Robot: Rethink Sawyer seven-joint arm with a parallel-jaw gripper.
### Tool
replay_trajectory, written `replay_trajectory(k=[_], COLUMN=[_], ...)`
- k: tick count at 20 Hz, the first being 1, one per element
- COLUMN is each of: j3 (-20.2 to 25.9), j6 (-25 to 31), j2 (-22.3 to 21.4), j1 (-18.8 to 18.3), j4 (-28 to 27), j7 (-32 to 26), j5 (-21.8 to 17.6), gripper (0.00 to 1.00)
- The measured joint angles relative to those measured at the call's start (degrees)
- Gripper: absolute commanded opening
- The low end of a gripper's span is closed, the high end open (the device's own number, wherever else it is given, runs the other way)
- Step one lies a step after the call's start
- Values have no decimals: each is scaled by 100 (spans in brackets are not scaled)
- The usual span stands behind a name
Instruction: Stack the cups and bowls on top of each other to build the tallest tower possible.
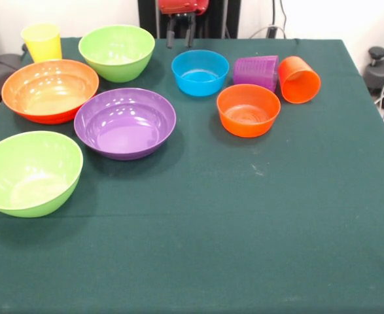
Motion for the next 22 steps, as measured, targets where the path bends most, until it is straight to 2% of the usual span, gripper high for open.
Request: replay_trajectory(k=[9, 22], j3=[-53, -68], j6=[-2, -1], j2=[-32, -122], j1=[-232, -232], j4=[0, 35], j7=[0, 0], j5=[0, 1], gripper=[100, 100])
